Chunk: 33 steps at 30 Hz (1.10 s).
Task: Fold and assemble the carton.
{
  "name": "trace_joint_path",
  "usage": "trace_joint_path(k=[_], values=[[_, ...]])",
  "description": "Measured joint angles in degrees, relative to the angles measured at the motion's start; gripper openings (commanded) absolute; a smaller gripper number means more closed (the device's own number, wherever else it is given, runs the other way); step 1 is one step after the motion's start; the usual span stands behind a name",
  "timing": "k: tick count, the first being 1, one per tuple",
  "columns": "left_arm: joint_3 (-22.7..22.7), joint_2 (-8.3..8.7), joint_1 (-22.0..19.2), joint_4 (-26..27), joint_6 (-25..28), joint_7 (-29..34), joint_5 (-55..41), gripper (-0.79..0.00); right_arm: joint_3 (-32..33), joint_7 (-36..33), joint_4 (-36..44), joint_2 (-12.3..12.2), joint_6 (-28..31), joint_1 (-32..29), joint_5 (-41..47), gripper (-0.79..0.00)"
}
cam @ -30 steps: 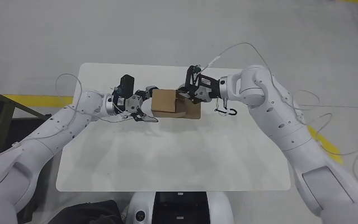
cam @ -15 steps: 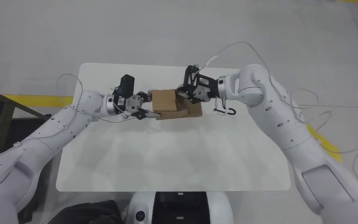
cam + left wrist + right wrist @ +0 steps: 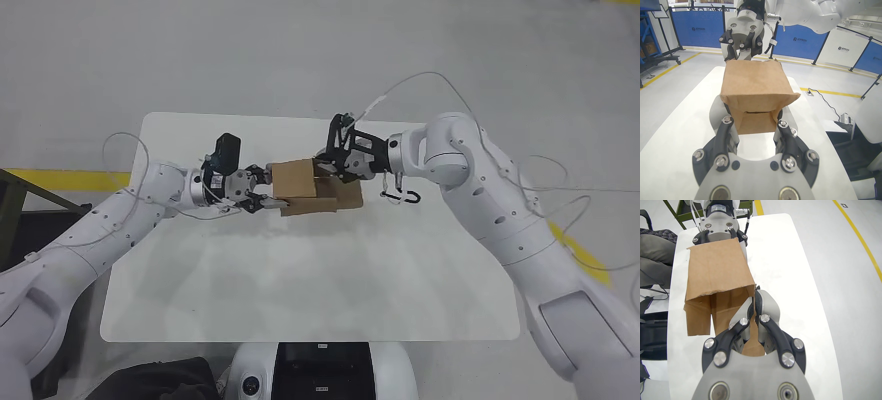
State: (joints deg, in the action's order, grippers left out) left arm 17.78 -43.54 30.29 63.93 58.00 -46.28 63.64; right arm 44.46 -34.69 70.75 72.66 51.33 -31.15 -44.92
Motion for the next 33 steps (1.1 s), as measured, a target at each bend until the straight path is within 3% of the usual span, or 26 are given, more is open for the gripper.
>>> trace_joint_path(k=[3,5,6,15,22,27,33], values=[[-0.5,0.05,-0.2,-0.1,0.0,0.0,-0.3,-0.409,0.0,0.1,-0.2,0.0,-0.1,0.1,0.1,-0.135],[-0.8,0.06,-0.2,-0.2,0.0,0.0,-0.9,-0.413,0.0,0.3,-0.4,0.0,-0.2,0.1,0.3,-0.022],[-1.0,0.06,-0.3,-0.3,0.0,0.0,-1.1,-0.416,0.1,0.4,-0.6,0.0,-0.3,0.1,0.4,0.0],[-2.1,0.23,-0.6,-1.7,0.0,0.0,-3.8,-0.419,4.1,2.9,-1.4,-1.2,-0.9,-1.4,1.6,0.0],[-1.1,0.82,-0.3,-2.2,0.0,0.0,-6.1,-0.453,10.1,3.3,0.0,-3.7,3.9,-6.8,6.5,0.0],[-0.4,1.17,0.2,-1.1,0.0,0.0,-6.1,-0.462,9.6,0.5,2.3,-4.3,5.3,-9.0,10.2,0.0],[-0.7,1.07,0.5,0.1,0.0,0.0,-4.5,-0.459,8.7,4.1,3.8,-4.0,2.0,-10.0,8.2,0.0]])
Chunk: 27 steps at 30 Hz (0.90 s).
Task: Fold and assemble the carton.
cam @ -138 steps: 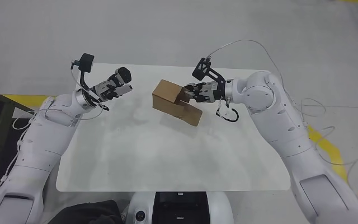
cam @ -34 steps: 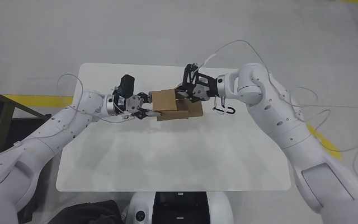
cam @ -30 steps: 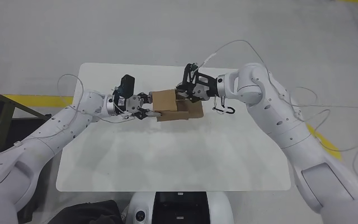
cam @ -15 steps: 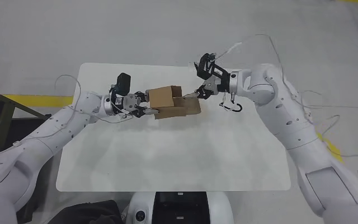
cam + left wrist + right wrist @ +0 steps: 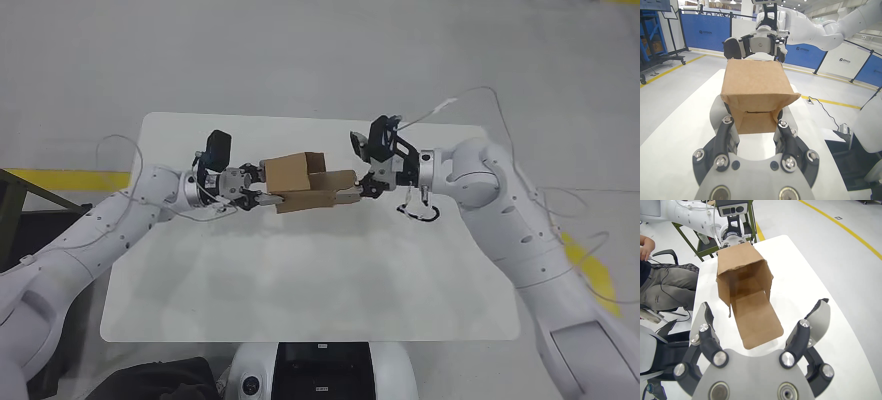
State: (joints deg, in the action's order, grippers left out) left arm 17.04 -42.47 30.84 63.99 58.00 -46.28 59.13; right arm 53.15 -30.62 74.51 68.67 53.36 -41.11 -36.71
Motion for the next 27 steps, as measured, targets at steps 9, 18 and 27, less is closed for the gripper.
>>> trace_joint_path(k=[9,18,27], values=[[-0.5,-0.12,-0.4,0.6,0.0,0.0,0.5,-0.465,-2.9,4.2,-0.6,0.8,1.2,0.6,-5.0,0.0],[-1.5,-0.23,-1.0,1.1,0.0,0.0,0.3,-0.462,-3.1,7.1,-1.6,0.9,2.2,0.8,-8.1,0.0],[-3.5,-0.03,-1.9,1.5,0.0,0.0,-0.9,-0.459,-4.7,9.5,-0.8,1.2,4.7,1.2,-12.3,-0.542]])
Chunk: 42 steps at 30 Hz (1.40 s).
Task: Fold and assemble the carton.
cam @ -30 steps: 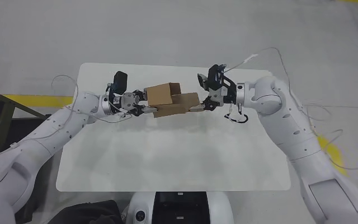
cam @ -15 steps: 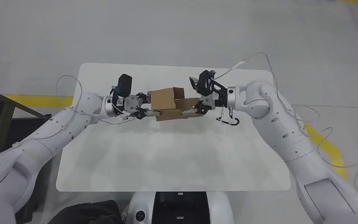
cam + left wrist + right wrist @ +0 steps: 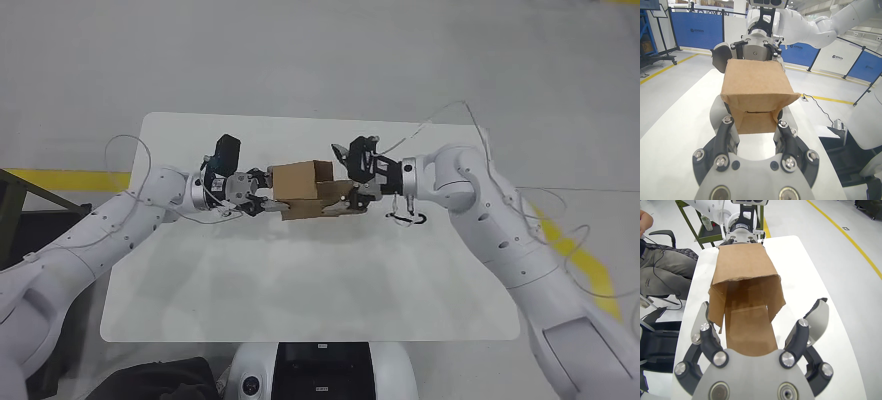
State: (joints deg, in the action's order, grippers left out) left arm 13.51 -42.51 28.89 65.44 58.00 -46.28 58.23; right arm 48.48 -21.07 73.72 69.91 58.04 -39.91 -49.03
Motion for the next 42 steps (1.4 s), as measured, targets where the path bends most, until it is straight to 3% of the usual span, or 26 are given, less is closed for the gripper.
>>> trace_joint_path(k=[4,9,12,16,18,20,21,23,26,29,32,42], values=[[-0.9,0.2,-0.5,0.2,0.0,0.0,-1.4,-0.456,-0.8,1.2,0.0,0.0,0.0,0.1,-0.5,-0.714],[-2.1,0.45,-1.2,0.3,0.0,0.0,-2.1,-0.453,-2.0,2.1,0.1,-0.3,0.0,0.4,-0.9,-0.69],[-2.6,0.61,-1.5,0.2,0.0,0.0,-2.7,-0.456,-2.9,2.8,0.4,-0.6,0.0,0.7,-0.6,-0.508],[-3.0,0.81,-1.8,0.0,0.0,0.0,-3.1,-0.459,-4.1,3.1,0.7,-1.4,0.0,1.3,0.2,-0.443],[-3.2,0.88,-2.0,0.0,0.0,0.0,-3.1,-0.459,-4.5,3.3,0.8,-1.9,0.0,1.6,0.6,-0.271],[-3.4,0.96,-2.1,0.0,0.0,0.0,-3.1,-0.462,-4.9,3.8,1.0,-2.4,0.0,1.8,1.1,-0.209],[-3.4,0.99,-2.2,0.0,0.0,0.0,-3.1,-0.462,-5.1,4.0,1.1,-2.6,0.0,1.8,1.2,-0.237],[-3.5,1.07,-2.2,0.0,0.0,0.0,-3.2,-0.462,-5.3,4.6,1.4,-3.3,0.0,2.0,1.6,-0.397],[-3.6,1.19,-2.3,0.0,0.0,0.0,-3.3,-0.462,-5.5,5.4,1.8,-4.3,0.0,2.0,1.8,-0.456],[-3.6,1.28,-2.3,0.1,0.0,0.0,-3.4,-0.462,-5.6,6.3,2.1,-5.2,0.0,1.9,1.9,-0.563],[-3.6,1.35,-2.3,0.1,0.0,0.0,-3.5,-0.465,-5.7,7.1,2.3,-6.1,0.0,1.8,2.0,-0.785],[-3.6,1.68,-2.3,0.7,0.0,0.0,-3.5,-0.462,-6.4,8.9,2.8,-7.9,0.0,1.8,2.4,-0.785]])
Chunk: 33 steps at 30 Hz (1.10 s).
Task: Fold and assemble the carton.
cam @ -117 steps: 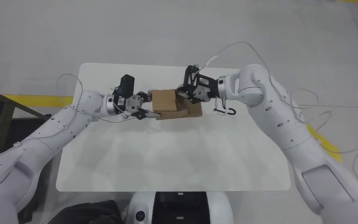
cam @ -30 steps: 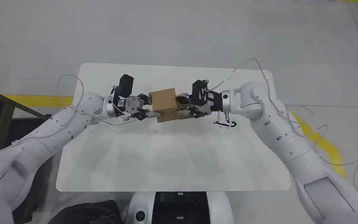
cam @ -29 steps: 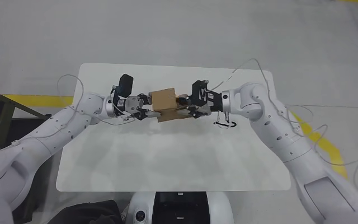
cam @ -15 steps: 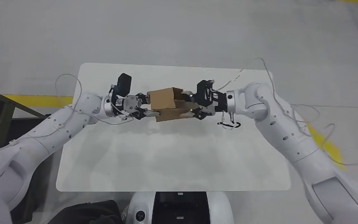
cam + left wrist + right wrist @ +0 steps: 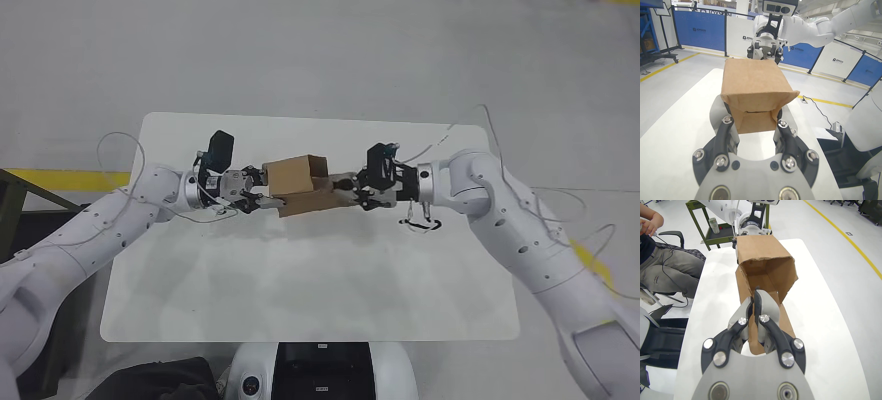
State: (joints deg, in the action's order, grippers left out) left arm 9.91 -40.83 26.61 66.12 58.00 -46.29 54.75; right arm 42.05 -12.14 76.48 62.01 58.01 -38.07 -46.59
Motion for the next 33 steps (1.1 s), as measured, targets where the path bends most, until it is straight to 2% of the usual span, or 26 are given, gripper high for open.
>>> trace_joint_path(k=[12,15,17,20,22,23,33], values=[[-0.1,0.44,0.3,0.7,0.0,0.0,0.4,-0.465,-4.0,2.4,0.1,-0.7,0.0,2.2,1.9,-0.785],[0.0,0.47,0.3,0.5,0.0,0.0,-0.1,-0.465,-6.0,2.3,-0.2,-1.1,0.0,2.9,3.0,-0.677],[0.1,0.48,0.2,0.5,0.0,0.0,-0.2,-0.468,-7.4,2.1,-0.3,-1.3,0.0,3.6,4.1,-0.643],[0.2,0.47,0.3,0.5,0.0,0.0,-0.2,-0.468,-9.6,2.1,-0.4,-1.6,0.0,4.8,5.6,-0.693],[0.2,0.46,0.3,0.7,0.0,0.0,-0.2,-0.468,-11.0,2.5,-0.6,-1.7,0.0,5.7,6.3,-0.776],[0.2,0.45,0.3,0.8,0.0,0.0,-0.2,-0.468,-11.5,2.7,-0.7,-1.7,0.0,6.1,6.6,-0.785],[0.3,0.61,0.3,0.8,0.0,0.0,0.2,-0.465,-14.6,7.8,-2.6,-2.8,0.0,8.6,6.7,-0.785]])
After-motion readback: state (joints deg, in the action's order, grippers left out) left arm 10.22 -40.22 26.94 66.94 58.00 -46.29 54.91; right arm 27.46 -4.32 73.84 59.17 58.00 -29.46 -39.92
